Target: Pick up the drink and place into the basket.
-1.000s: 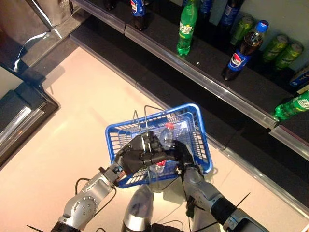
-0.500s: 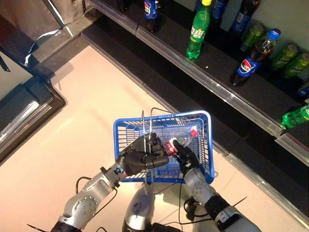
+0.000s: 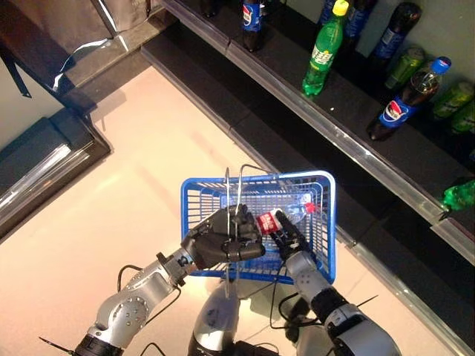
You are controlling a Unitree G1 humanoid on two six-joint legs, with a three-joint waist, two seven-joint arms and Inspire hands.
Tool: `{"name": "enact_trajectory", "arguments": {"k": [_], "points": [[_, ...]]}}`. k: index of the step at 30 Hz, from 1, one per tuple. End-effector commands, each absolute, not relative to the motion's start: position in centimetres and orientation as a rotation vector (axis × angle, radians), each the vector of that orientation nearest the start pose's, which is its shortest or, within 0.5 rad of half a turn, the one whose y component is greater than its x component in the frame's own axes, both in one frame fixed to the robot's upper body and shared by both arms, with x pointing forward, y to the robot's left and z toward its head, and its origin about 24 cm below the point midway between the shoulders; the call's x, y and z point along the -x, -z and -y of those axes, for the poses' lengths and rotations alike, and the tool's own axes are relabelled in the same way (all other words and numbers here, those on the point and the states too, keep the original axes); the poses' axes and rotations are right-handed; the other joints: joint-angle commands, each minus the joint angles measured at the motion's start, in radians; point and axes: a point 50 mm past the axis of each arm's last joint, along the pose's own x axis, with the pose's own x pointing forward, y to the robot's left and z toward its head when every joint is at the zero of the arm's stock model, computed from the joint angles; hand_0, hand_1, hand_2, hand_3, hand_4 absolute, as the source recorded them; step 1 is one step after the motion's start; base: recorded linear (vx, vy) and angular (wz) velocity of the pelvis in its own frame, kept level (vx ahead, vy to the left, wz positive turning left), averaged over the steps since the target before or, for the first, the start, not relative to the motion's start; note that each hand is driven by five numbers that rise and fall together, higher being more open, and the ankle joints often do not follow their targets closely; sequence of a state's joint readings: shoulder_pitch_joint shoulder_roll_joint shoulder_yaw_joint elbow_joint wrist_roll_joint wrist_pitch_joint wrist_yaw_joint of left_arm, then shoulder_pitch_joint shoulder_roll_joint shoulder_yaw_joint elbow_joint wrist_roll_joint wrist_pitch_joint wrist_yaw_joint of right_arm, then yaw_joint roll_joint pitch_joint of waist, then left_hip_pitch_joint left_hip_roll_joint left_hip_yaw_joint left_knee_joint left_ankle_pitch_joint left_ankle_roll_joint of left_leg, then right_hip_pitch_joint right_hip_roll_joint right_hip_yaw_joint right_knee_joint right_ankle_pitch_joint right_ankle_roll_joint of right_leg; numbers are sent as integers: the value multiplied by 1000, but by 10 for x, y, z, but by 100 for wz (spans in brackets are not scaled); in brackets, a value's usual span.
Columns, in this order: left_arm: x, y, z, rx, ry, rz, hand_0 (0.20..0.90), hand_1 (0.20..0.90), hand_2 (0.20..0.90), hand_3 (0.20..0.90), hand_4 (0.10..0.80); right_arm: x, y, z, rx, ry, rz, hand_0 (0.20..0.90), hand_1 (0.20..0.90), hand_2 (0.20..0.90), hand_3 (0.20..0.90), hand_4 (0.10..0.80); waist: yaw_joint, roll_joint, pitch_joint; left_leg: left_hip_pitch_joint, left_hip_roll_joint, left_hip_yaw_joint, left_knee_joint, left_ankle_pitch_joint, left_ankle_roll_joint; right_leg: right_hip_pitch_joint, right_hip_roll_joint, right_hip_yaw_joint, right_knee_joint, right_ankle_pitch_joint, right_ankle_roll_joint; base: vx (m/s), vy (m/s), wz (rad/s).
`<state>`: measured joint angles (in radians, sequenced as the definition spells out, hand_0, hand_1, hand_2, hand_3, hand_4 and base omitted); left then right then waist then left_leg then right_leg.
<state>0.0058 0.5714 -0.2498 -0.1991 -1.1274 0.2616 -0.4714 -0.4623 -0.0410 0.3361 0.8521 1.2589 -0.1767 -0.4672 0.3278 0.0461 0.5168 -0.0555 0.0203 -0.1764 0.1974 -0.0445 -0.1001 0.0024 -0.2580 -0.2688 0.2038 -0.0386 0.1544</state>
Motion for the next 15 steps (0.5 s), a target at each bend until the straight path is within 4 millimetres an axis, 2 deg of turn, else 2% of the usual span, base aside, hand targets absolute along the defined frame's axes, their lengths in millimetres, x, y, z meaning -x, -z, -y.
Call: {"name": "enact_trajectory", "arguments": {"k": [1, 8, 15], "points": [[-205, -177, -110, 701, 1262, 339, 300, 300, 300, 200, 100, -309, 25, 96, -879, 384, -539, 900, 900, 900, 900, 800, -5, -3, -186, -102, 24, 27, 98, 17, 32, 46, -1, -25, 1, 2, -56, 37, -17, 3], [-204, -177, -109, 697, 1268, 335, 300, 300, 300, 200, 100, -304, 33, 100, -840, 397, -569, 900, 900, 900, 900, 800, -2, -7, -180, -105, 25, 24, 99, 19, 32, 46, -1, -29, -1, 7, -54, 5, -2, 0], [-205, -180, -112, 691, 1232, 348, 300, 300, 300, 200, 100, -306, 22, 103, -887, 381, -494, 900, 900, 900, 900, 800, -12, -18, -169, -107, 30, 32, 98, 21, 33, 39, 1, -22, 1, 9, -51, 0, 0, 0]]}}
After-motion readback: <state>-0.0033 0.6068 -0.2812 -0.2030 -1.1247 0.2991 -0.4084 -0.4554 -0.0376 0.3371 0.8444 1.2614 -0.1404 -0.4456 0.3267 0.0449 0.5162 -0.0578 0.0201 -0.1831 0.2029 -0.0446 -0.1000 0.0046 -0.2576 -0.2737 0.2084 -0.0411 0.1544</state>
